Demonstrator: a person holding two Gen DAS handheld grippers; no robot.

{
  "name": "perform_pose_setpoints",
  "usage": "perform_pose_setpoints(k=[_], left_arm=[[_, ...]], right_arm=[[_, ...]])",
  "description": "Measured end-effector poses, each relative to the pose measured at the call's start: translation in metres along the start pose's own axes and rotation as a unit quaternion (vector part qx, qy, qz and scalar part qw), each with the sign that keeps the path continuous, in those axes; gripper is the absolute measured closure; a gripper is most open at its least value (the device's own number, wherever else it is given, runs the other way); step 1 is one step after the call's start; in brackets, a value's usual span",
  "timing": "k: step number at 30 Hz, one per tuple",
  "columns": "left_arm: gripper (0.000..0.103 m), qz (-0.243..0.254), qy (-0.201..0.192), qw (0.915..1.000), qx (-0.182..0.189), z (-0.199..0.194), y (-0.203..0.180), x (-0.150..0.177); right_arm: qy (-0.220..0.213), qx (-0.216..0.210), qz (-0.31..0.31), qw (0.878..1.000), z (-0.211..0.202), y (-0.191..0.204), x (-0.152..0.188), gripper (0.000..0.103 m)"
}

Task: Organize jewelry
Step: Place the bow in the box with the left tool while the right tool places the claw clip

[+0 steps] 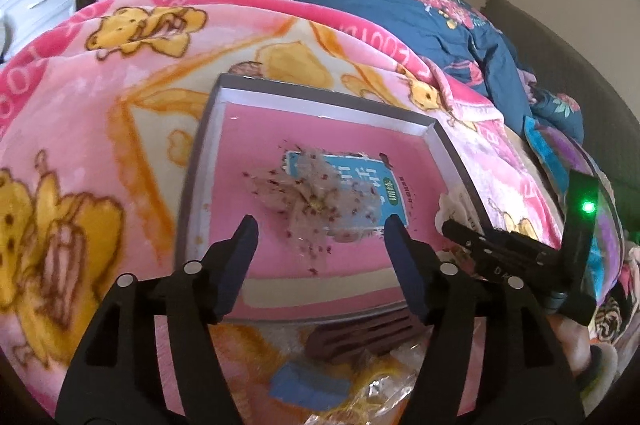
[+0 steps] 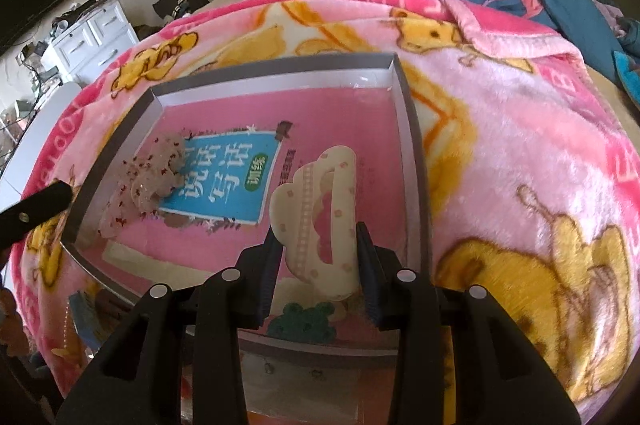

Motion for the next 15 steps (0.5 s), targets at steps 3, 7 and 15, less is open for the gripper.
perform_pose_setpoints(k=[3, 7, 15], left_arm=[[0.039, -0.005, -0.008, 0.9999, -0.007, -0.008, 0.004, 0.001], [0.032, -0.007, -0.017, 0.9997, -0.018, -0.019, 0.006, 0.004], [0.017, -0.018, -0.036, 0.9982, -0.044, -0.041, 0.012, 0.011]], right_arm=[[-0.002, 0.003, 0.000, 1.000, -0.001, -0.001, 0.002, 0.066], [-0.008, -0.007, 0.008, 1.000, -0.009, -0.003, 0.003, 0.055], [-0.040, -0.023, 0.012, 0.999, -0.053, -0.007, 0.011, 0.038]])
Point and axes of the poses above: each gripper's, at about its wrist camera, not at the fingertips, and z roughly the way its jaws point, y to its left, x to its underside, the point moved 8 cm from there along z, roughly the way its jaws point, and after that the axes turned 6 degrees about y, right-handed, at the moved point
